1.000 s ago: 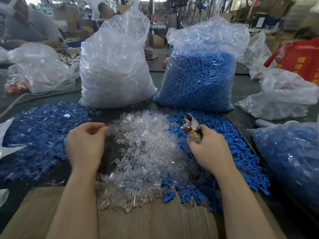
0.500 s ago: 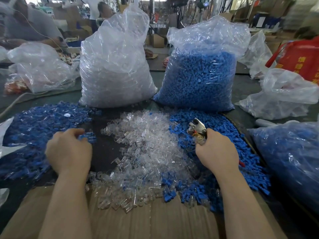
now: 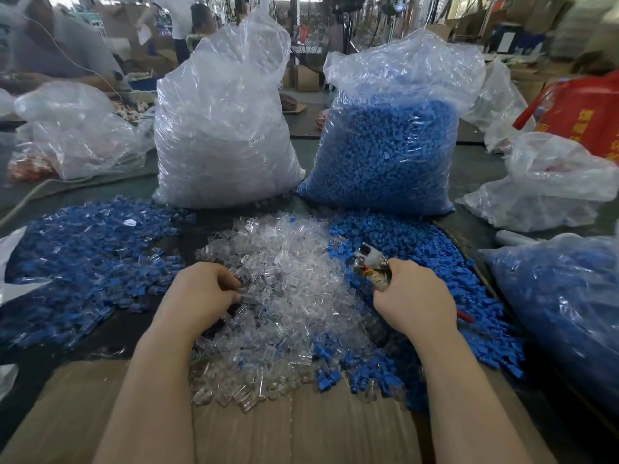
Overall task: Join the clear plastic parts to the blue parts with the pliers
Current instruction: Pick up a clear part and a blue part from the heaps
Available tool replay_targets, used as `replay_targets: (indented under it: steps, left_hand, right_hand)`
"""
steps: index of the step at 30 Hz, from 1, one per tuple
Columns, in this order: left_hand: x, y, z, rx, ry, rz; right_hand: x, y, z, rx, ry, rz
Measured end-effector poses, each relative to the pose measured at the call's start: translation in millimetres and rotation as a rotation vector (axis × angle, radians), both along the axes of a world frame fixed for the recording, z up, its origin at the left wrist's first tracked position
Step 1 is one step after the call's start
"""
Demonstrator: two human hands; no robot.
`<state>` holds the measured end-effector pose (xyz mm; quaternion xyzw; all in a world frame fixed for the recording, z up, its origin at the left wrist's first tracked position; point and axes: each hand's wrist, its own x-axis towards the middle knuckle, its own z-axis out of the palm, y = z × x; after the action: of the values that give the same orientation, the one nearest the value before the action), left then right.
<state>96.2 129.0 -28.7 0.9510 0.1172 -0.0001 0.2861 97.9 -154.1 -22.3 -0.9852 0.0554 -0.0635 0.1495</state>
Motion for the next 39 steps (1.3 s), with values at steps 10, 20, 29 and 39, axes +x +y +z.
replay_targets:
  steps: [10,20,29,39]
  left_hand:
    - [-2,-3,2,-0.037,0.008,-0.019]
    - [-5,-8,9,-0.264,-0.122,0.062]
    - [-10,-45,30,-0.544,-0.215,-0.093]
    - [-10,-84,37,-1.050,-0.235,-0.071]
  right_hand:
    - [0,3,-4,-0.021,0.064,-0.024]
    - [-2,8,-2,-0.055,0.090,-0.052]
    - [-3,13,0,-0.020,0.083,-0.098]
    - [3,12,5,0.205,-0.128,-0.085]
